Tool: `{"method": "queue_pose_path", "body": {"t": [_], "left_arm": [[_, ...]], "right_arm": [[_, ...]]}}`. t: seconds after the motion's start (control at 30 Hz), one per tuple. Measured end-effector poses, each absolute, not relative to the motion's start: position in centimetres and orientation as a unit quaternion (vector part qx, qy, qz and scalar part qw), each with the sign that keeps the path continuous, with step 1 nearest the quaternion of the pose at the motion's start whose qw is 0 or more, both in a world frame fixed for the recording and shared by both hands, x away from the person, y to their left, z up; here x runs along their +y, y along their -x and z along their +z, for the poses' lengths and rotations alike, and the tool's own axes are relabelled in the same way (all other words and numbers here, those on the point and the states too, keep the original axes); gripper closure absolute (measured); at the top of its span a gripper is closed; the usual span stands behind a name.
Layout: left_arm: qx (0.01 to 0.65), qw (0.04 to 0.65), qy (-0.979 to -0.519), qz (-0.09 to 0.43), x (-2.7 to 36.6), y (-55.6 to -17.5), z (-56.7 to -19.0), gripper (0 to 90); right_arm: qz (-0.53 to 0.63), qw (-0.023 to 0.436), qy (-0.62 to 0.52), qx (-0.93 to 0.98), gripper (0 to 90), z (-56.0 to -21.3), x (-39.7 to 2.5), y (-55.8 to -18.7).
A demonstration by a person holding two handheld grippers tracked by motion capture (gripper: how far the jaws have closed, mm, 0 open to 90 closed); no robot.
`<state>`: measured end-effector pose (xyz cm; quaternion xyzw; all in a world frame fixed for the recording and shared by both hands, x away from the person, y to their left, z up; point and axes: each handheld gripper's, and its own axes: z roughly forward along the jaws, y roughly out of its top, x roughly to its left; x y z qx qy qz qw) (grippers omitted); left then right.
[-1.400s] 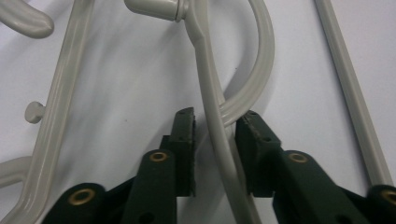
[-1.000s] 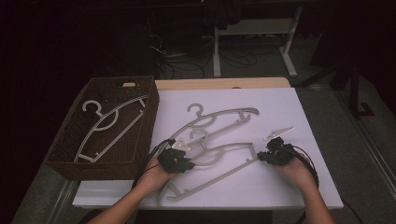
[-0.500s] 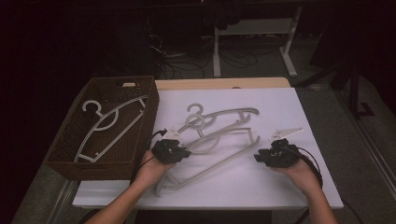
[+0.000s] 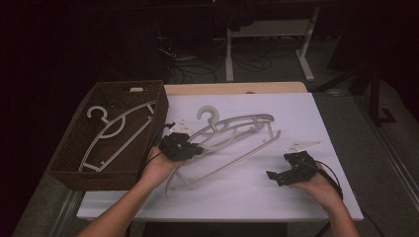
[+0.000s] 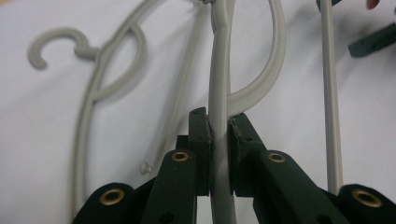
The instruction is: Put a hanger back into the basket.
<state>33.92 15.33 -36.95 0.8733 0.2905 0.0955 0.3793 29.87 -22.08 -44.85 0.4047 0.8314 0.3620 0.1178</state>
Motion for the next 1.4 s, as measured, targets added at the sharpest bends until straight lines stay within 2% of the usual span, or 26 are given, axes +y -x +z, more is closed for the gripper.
{"method": "queue_pose_path", "body": {"t": [0.27,0.53,1.0,1.4], "left_arm": [[0.272,0.383,-0.875,0.117,16.0,-34.9,-33.1,81.8],[0.276,0.388,-0.868,0.143,18.4,-36.3,-29.7,81.8],[0.313,0.381,-0.848,0.193,25.3,-38.0,-26.6,81.8],[0.362,0.366,-0.827,0.224,32.5,-38.8,-26.0,81.8]], "right_arm": [[0.373,0.132,-0.407,0.823,0.0,-44.6,-22.4,-29.9],[0.373,0.133,-0.409,0.822,0.0,-44.5,-22.5,-29.9],[0.376,0.137,-0.413,0.818,0.0,-44.4,-22.6,-29.9],[0.376,0.139,-0.411,0.819,0.0,-44.5,-22.5,-30.0]]}}
